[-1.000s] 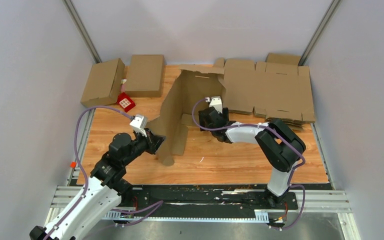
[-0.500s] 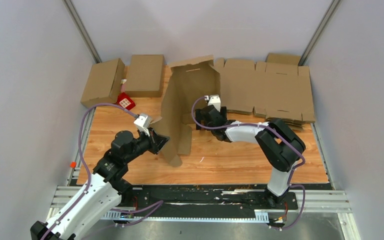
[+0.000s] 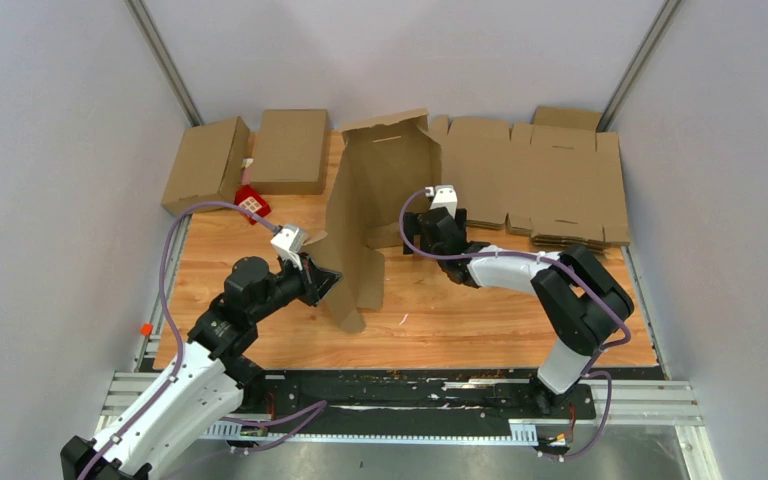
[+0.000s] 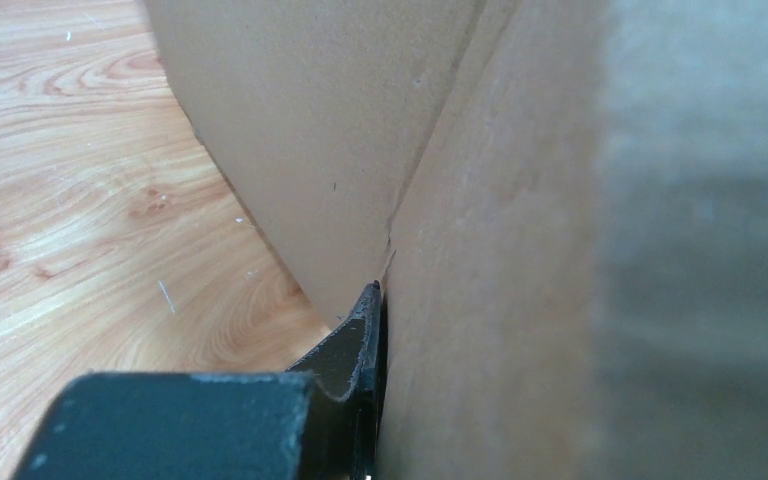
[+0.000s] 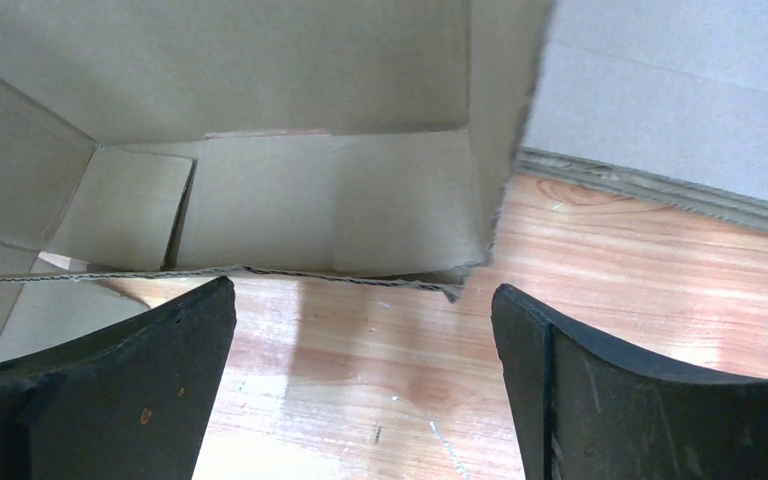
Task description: Fold the paper box
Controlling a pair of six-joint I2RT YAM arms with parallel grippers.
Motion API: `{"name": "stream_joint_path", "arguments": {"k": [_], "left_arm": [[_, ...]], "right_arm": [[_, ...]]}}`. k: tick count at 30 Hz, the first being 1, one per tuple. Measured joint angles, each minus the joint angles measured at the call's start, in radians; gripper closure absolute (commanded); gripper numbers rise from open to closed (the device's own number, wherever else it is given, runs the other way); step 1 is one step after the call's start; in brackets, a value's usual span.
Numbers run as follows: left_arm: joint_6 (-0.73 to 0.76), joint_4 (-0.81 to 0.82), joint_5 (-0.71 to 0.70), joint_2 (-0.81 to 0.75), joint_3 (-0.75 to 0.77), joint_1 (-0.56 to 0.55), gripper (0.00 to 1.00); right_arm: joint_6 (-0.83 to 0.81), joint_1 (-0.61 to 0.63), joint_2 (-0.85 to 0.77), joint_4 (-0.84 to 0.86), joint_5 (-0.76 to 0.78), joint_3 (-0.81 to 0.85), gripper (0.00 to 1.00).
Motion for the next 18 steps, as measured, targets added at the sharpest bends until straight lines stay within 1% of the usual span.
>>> {"name": "stream_joint_path", "arguments": {"k": [9,15,18], "left_arm": [[0.018,0.011,0.022,0.054,0.029,0.0,0.89],[0.032,0.01,0.033,0.076,0.043,0.0,0.89],[0.038,0.01,0.036,0.08,0.044,0.0,0.89]], "right_arm": [[-0.041,-0.061,-0.007,-0.002,-0.062,-0.008,0.0],[-0.115,-0.127,-0.008,0.018,-0.183,-0.02,0.0],[-0.195,-0.153,0.002,0.037,-0.27,-0.01,0.0]]}}
